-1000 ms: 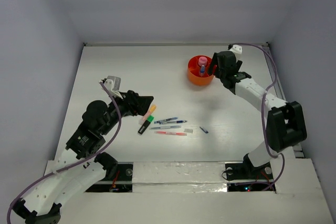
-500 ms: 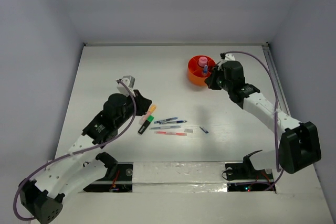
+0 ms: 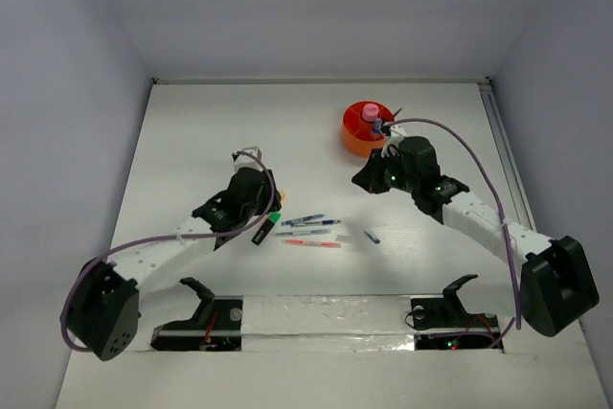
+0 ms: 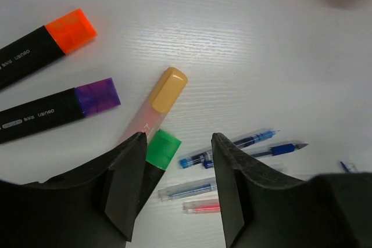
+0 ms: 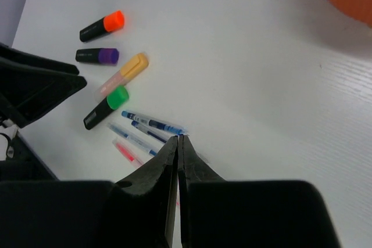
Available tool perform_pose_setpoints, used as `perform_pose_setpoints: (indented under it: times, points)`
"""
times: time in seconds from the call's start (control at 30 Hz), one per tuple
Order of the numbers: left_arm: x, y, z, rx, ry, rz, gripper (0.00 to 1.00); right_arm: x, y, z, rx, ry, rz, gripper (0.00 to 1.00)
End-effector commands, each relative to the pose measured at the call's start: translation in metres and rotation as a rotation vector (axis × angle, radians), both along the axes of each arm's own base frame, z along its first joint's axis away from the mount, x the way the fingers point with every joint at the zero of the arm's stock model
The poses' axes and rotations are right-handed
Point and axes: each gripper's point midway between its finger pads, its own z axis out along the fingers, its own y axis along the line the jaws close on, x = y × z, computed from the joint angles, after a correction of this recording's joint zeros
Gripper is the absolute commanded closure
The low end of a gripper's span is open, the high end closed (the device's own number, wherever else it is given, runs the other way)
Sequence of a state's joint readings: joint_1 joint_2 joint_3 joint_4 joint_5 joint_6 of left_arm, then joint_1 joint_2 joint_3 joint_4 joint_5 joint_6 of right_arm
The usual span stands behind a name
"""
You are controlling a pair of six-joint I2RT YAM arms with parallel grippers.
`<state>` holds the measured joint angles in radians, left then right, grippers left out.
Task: Sort the stationery into containers
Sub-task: Pick up the pen from the center of the board.
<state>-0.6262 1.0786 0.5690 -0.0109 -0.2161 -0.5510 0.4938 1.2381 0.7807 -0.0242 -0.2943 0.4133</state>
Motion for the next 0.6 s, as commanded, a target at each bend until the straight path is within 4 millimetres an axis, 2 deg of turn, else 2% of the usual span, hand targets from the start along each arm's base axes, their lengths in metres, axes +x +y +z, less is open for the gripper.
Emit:
perform_pose_setpoints:
  times: [0.0, 0.13, 0.37, 0.57]
  points:
    - [0.021, -0.013, 0.01, 0.021, -0.035, -0.035, 0.54, -0.004, 0.012, 0.021, 0.076, -0.072, 0.049, 0.9]
    - [0.023, -0.012, -0.01, 0.098, 0.023, -0.053, 0.48, -0.01, 0.011, 0.031, 0.102, -0.096, 0.052, 0.89]
    - [0.039, -0.015, -0.014, 0.152, 0.019, -0.052, 0.49, -0.016, 0.014, 0.037, 0.122, -0.109, 0.072, 0.89]
    - [0.049, -0.018, -0.027, 0.211, 0.046, -0.065, 0.49, -0.018, 0.014, 0.043, 0.134, -0.123, 0.076, 0.89]
